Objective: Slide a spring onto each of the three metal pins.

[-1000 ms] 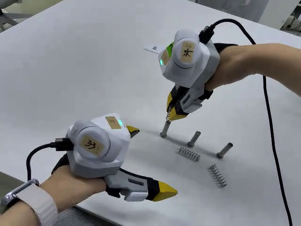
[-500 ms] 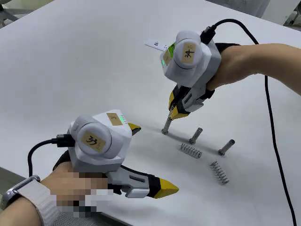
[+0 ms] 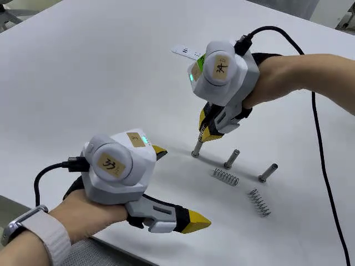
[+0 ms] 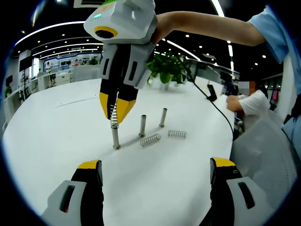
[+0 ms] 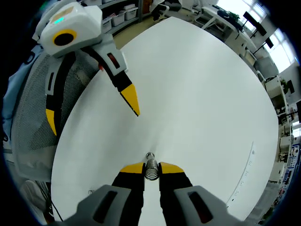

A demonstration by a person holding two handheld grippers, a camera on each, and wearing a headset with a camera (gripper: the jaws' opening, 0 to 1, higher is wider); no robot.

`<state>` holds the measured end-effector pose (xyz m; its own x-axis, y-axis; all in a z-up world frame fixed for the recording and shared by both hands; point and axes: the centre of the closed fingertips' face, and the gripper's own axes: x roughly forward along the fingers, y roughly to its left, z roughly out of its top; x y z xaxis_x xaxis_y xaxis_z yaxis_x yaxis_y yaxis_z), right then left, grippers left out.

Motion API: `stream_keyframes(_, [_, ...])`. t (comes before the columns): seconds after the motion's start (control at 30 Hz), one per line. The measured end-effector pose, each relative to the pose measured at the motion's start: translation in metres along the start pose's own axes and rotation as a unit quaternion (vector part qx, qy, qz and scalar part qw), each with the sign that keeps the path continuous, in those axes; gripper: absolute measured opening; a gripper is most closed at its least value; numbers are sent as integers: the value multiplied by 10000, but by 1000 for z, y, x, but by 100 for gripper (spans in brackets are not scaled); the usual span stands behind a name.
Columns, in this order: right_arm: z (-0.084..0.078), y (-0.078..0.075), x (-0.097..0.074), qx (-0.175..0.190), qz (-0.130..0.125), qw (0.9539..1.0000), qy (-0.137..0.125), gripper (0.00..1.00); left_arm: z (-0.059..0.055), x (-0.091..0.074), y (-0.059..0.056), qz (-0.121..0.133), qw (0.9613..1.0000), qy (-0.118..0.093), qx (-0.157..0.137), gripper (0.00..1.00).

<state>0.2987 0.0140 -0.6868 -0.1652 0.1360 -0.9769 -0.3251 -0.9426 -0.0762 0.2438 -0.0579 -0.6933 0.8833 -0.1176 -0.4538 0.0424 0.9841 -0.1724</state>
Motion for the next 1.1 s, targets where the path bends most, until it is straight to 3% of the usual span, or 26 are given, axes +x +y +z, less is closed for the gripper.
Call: stream_keyframes(1.1, [-9, 0, 43, 72, -51, 9998, 157, 13, -7, 2, -3, -119, 9998, 136, -21, 96])
